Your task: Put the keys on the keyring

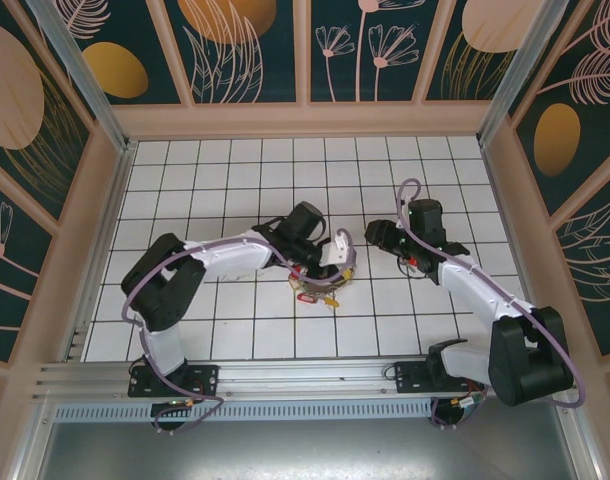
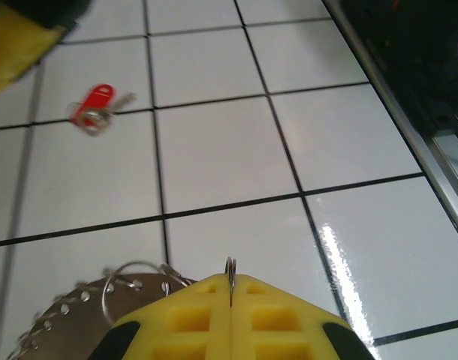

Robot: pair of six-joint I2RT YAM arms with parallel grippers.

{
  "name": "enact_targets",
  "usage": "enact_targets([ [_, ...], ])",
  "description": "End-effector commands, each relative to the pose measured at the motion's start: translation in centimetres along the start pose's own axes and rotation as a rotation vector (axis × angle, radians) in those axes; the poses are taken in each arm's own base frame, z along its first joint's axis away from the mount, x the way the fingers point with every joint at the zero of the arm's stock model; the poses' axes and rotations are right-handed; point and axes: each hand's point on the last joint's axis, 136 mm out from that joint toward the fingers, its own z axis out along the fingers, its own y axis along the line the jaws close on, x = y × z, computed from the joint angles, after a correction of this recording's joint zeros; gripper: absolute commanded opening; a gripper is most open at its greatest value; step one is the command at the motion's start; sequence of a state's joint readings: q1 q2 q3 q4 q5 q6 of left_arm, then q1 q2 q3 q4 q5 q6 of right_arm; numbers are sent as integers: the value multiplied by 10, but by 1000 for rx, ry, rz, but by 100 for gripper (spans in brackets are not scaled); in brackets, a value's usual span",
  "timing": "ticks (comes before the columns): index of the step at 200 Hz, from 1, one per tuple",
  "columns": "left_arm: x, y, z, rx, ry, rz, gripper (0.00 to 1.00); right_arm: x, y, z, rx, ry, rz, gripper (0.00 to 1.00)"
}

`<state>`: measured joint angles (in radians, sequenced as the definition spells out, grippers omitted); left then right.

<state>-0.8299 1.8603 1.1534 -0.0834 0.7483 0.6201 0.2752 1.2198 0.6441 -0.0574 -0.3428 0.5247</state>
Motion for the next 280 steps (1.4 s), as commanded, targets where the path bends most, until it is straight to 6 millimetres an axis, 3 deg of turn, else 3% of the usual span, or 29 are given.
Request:
enact_targets([
  [1, -7, -1, 8, 10, -2, 8, 0, 19, -12, 5, 14, 57, 91, 42],
  [45, 5, -8, 15, 43, 15, -22, 0, 38, -21, 17, 6, 121, 129, 42],
  [57, -2, -12, 12, 63, -18, -33, 12, 46, -22, 20, -6, 147, 138, 42],
  [68, -11, -15, 8, 59, -63, -49, 29, 52, -23, 22, -16, 171, 144, 42],
  [93, -27, -14, -9, 8, -125, -72, 35, 64, -23, 25, -25, 207, 132, 42],
  [108, -40, -8, -27, -56, -192, -107, 38, 68, -23, 24, -34, 221, 123, 42],
  [110, -34, -7, -26, -65, -187, -120, 38, 69, -23, 25, -36, 222, 121, 42],
  [113, -44, -5, -36, -95, -210, -122, 38, 69, -23, 24, -38, 224, 119, 42],
  [135, -38, 15, -82, -297, -319, -243, 39, 75, -24, 26, -31, 242, 87, 42],
  [155, -20, 39, -129, -499, -429, -423, 45, 81, -28, 31, -10, 270, 63, 42],
  [171, 1, 47, -144, -614, -437, -555, 49, 84, -31, 36, 9, 294, 49, 42],
  [211, 38, 39, -135, -615, -450, -837, 49, 89, -28, 45, -2, 340, -3, 42],
  [256, 66, 30, -117, -578, -325, -917, 50, 95, -16, 49, -95, 381, -20, 42],
  [280, 77, 25, -97, -495, -258, -968, 49, 105, -18, 54, -107, 427, -30, 41],
])
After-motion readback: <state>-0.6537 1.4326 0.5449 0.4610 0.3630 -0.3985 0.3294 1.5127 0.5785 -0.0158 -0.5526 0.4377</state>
